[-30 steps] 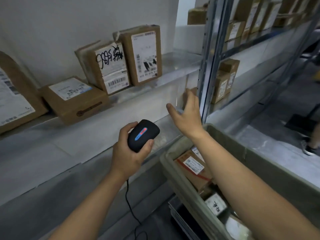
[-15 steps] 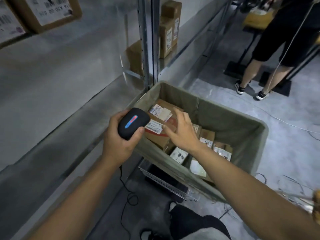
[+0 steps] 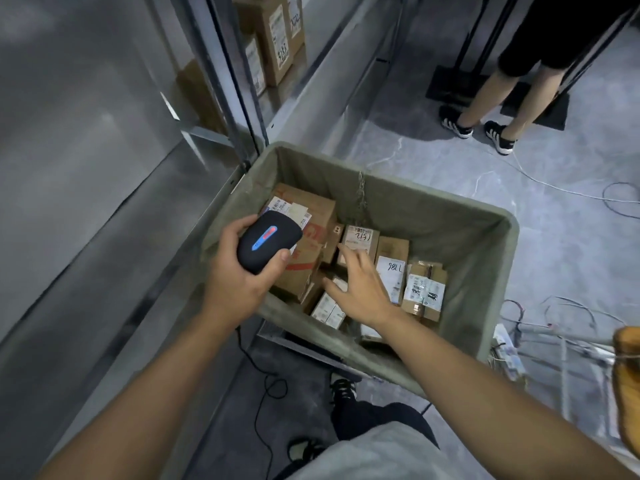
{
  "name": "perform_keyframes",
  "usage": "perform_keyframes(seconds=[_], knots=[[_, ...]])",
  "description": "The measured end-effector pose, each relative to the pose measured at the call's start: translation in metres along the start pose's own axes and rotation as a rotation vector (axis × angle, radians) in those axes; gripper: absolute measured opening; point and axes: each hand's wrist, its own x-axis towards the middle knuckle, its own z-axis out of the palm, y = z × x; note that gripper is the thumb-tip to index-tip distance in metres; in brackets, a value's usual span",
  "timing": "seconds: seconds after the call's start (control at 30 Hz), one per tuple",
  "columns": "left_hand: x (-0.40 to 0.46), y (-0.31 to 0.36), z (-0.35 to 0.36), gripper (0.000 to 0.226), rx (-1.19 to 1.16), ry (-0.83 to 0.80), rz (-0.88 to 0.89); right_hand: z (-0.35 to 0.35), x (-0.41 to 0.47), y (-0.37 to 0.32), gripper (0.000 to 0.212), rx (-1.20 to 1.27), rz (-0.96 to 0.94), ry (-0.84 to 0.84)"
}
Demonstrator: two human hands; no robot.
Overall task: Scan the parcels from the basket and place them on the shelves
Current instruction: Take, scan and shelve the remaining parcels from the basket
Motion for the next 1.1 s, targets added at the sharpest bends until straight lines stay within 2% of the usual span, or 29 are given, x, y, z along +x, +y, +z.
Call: perform_keyframes(seconds=[0.1, 0.27, 0.67, 0.97, 1.1], knots=[[0.014, 0.0, 0.019, 0.061, 0.03, -0.039, 0.026, -0.003, 0.006, 0.02, 0.079, 0.009, 0.045, 0.004], [0.032, 0.0, 0.052, 0.062, 0.04, -0.115, 0.03, -0.012, 0.012, 0.058, 0.079, 0.019, 0.184, 0.043], [0.06, -0.02, 0.126, 0.065, 0.045, -0.476, 0.039, -0.006, 0.006, 0.134, 0.081, -0.052, 0.651, 0.194], [0.067, -0.044, 0.15, 0.062, 0.058, -0.63, -0.027, 0.021, 0.013, 0.166, 0.103, -0.06, 0.986, 0.221], [0.069, -0.046, 0.153, 0.058, 0.074, -0.648, -0.05, 0.029, 0.016, 0.171, 0.109, -0.012, 1.05, 0.231]])
